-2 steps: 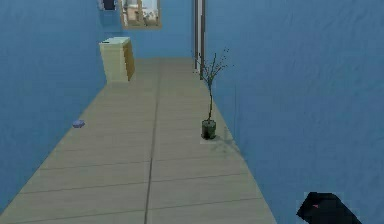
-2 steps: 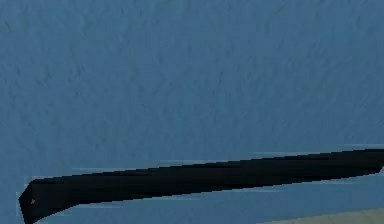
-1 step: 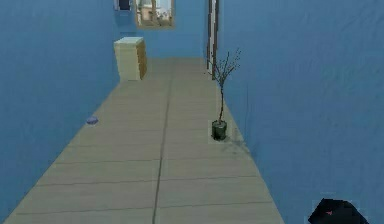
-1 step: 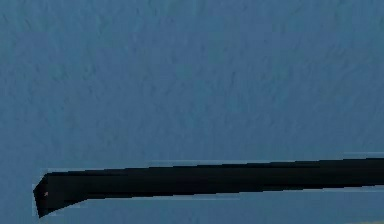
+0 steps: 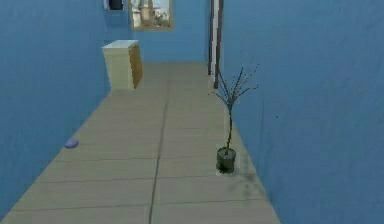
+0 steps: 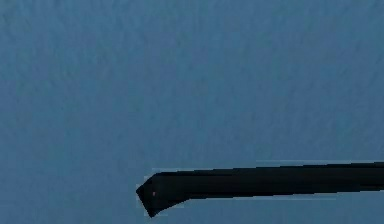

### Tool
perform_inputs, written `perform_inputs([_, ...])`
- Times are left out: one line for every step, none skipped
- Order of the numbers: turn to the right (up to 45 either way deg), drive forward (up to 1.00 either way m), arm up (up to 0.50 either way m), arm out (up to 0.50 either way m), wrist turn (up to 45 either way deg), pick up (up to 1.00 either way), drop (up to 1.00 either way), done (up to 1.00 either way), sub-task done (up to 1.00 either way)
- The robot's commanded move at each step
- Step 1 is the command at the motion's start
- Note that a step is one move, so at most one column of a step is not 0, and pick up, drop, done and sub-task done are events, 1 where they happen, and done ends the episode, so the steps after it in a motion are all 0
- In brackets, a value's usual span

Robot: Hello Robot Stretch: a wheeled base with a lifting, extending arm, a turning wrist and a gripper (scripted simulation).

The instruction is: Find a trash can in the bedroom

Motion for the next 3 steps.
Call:
perform_inputs([-24.0, 0.0, 0.0, 0.0, 0.0, 0.0, 0.0, 0.0, 0.0])
perform_inputs([0.0, 1.0, 0.0, 0.0, 0.0, 0.0, 0.0, 0.0, 0.0])
perform_inputs([-9.0, 0.0, 0.0, 0.0, 0.0, 0.0, 0.0, 0.0, 0.0])
